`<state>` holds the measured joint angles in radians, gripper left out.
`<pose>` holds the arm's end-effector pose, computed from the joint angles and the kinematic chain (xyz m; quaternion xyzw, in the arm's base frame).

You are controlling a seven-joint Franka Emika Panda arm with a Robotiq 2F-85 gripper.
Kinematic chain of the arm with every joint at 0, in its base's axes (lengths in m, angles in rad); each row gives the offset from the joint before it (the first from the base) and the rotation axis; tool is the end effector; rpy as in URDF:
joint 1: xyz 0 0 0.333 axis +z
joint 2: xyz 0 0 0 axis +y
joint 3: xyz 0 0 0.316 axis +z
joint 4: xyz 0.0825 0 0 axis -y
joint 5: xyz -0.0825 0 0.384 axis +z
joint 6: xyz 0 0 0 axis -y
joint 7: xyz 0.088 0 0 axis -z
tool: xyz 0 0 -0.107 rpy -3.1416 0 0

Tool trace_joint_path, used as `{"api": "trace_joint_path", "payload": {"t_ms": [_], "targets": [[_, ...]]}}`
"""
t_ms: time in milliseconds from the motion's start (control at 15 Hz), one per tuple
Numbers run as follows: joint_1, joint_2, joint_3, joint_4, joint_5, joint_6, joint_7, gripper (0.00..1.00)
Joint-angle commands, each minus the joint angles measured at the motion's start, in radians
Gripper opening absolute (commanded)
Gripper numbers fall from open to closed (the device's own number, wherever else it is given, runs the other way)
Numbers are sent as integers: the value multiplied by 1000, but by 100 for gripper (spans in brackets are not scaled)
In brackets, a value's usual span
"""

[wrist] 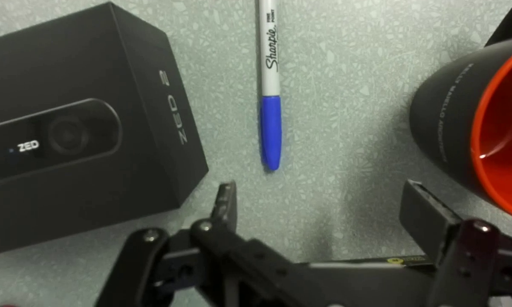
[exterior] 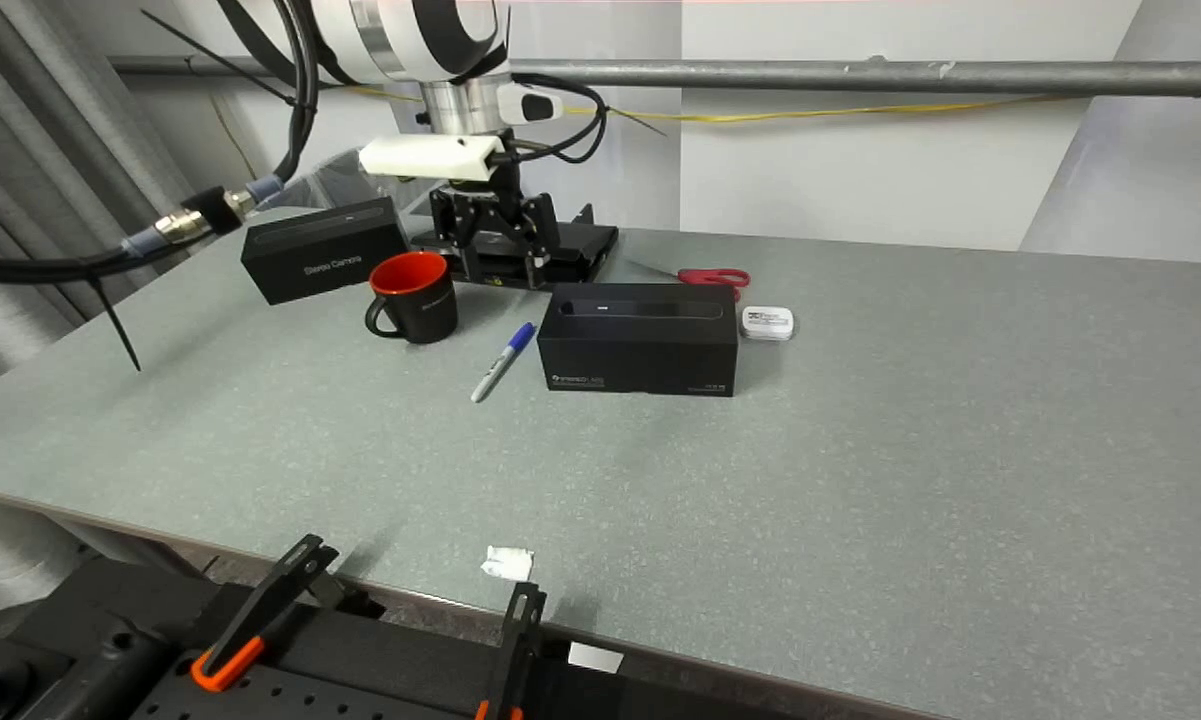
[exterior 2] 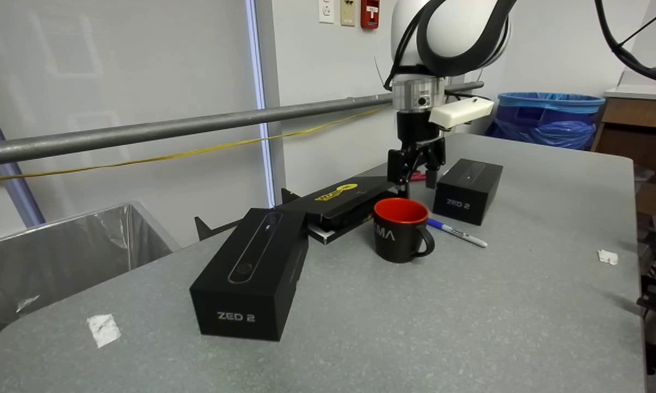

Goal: Pick up the pen from the black mug cup and put it on the table.

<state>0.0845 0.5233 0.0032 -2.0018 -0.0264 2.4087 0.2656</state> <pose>0.5914 0.0518 0.1834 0.9952 -0.0786 -0.0559 0.0175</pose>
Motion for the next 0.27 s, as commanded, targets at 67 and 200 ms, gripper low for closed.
{"api": "trace_joint_path", "payload": {"t_ms": [67, 200], "targets": [[10, 0, -9, 7, 7, -3, 0, 100], [10, 0, -9, 7, 7, -3, 2, 100]]}}
